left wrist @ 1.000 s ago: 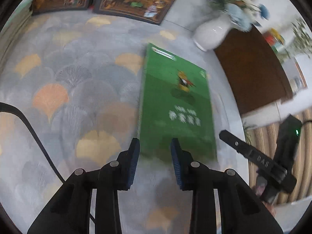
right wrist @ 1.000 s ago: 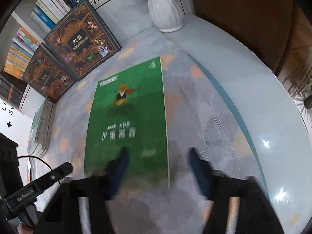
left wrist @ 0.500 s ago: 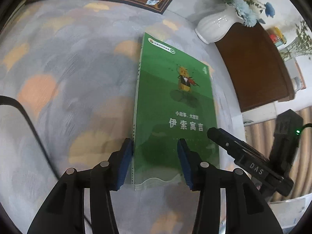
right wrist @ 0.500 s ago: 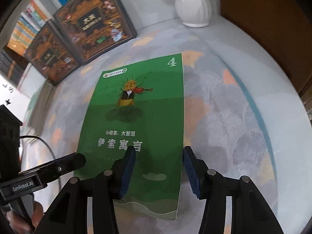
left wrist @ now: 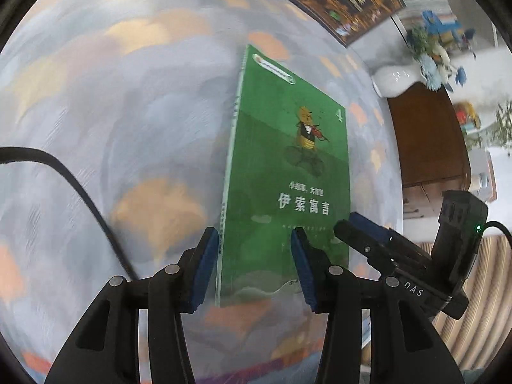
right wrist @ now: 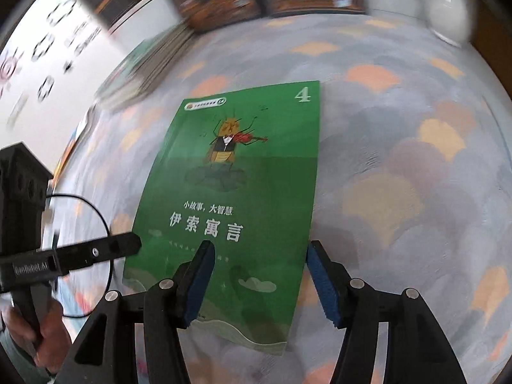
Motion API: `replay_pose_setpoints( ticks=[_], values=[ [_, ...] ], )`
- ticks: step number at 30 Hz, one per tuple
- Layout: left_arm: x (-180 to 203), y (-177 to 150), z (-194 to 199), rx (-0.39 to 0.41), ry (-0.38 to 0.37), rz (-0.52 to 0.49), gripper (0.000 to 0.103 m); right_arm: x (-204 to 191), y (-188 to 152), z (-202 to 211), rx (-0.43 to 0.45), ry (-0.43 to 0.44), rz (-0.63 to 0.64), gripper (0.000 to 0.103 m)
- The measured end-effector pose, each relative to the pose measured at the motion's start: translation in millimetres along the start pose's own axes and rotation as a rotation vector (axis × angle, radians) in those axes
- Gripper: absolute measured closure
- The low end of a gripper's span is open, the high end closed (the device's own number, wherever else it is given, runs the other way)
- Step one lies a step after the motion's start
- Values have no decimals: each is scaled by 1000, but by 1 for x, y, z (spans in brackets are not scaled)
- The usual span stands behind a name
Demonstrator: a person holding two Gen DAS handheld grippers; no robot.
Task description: Organize books
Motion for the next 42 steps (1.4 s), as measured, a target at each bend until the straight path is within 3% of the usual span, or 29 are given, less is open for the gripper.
replay_pose_setpoints(
  ticks=[5,7,8,9,14,15,19,22,24,28,30,33,34,35,37,38,40,41,42],
  values=[
    [-9,-18,3,34,0,37,57,-3,-20,0,-9,-67,4,44],
    [-6,-16,-1,38,-13,25,44,-7,-19,-2,-16,-88,29,44],
    [-4,-16,-1,37,-46,20,32,-10,-21,-2,-16,-88,36,44],
    [-3,-14,-3,33,-50,19,29,-13,-20,-3,-13,-76,37,44],
    [9,-13,-6,56,-21,1,30,-18,-33,-2,13,-63,70,44],
    [7,-14,-4,80,-32,31,35,-17,-34,-2,18,-60,67,44],
    [-12,-15,-1,122,-124,203,36,-20,-38,-3,40,-54,58,43],
    [-7,-17,-3,121,-86,167,45,-22,-40,-3,46,-61,55,43],
    [2,-21,-5,127,-11,108,50,-23,-45,3,57,-94,59,46],
    [24,-27,-11,118,131,-14,51,-34,-53,1,65,-171,112,49],
    [26,-23,-12,109,144,-31,51,-32,-52,2,72,-165,103,49],
    [8,-23,-2,106,-76,78,51,-18,-51,5,83,-127,47,49],
    [1,-23,3,110,-184,127,51,-8,-49,8,88,-80,1,49],
    [-8,-23,7,106,-357,207,51,-1,-49,10,91,-34,-40,49],
    [-18,-22,3,90,-538,316,51,13,-46,10,90,52,-126,49],
    [-21,-21,-2,78,-558,345,52,18,-46,11,89,90,-165,49],
    [-16,-19,-10,74,-463,314,53,20,-44,10,86,110,-192,49],
    [-9,-20,-16,67,-400,273,62,19,-44,10,84,109,-193,49],
    [-4,-23,-19,61,-363,245,80,18,-44,10,84,106,-189,49]
  ],
)
Point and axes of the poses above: each gripper's, at about its wrist camera, not at the fingertips, and z roughly against the way its jaws point, x to its right, y to its top, the point moved 1 cm from there along -z, roughly the way its jaws point, and after that the axes turned 2 degrees about -z, right-handed, at the moved point
